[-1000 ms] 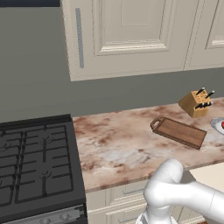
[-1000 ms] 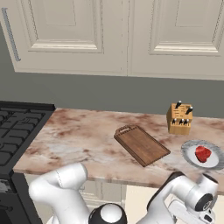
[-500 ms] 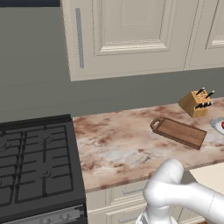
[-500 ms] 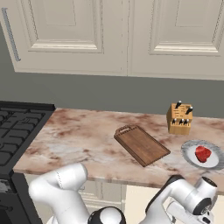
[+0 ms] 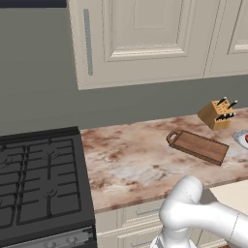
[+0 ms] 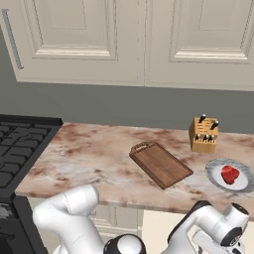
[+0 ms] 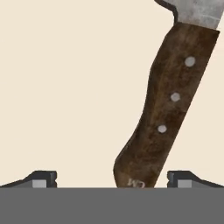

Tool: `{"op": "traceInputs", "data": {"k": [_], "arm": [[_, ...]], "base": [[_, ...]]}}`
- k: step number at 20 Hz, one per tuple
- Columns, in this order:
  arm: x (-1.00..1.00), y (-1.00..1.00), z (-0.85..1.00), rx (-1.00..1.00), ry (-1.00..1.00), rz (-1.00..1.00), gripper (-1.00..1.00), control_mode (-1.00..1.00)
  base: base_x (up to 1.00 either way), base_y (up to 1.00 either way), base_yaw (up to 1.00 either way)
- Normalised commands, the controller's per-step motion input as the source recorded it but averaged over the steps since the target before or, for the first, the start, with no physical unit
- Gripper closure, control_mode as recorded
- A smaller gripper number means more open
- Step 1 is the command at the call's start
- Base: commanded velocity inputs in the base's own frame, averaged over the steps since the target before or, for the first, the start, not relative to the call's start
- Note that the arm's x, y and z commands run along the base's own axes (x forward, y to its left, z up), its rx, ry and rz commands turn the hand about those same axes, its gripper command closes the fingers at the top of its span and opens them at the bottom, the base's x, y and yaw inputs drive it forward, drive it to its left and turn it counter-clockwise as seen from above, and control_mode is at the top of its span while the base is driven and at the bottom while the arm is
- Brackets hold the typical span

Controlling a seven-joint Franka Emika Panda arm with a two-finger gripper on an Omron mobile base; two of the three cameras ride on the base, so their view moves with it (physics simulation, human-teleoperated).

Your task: Pick up the knife from the drawer and place it on the cutting board. Then place the meat from the plate to the cutting board.

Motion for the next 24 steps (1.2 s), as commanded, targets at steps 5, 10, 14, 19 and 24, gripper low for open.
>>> {"op": "traceInputs", "data": {"k": [5,10,14,19,24], "arm": [[0.0,-0.18,0.0,0.0,-0.02,-0.03,-1.0,-1.0],[0.01,0.0,-0.07,0.0,0.0,-0.01,-1.0,-1.0],[0.0,0.0,-0.14,0.0,0.0,0.0,-1.0,-1.0],[0.0,0.0,-0.2,-0.01,0.01,0.0,-1.0,-1.0],[0.0,0.0,-0.25,-0.02,0.01,0.0,-1.0,-1.0]], "base": [[0.0,0.0,0.0],[0.0,0.0,0.0],[0.0,0.0,0.0],[0.0,0.0,0.0],[0.0,0.0,0.0]]}}
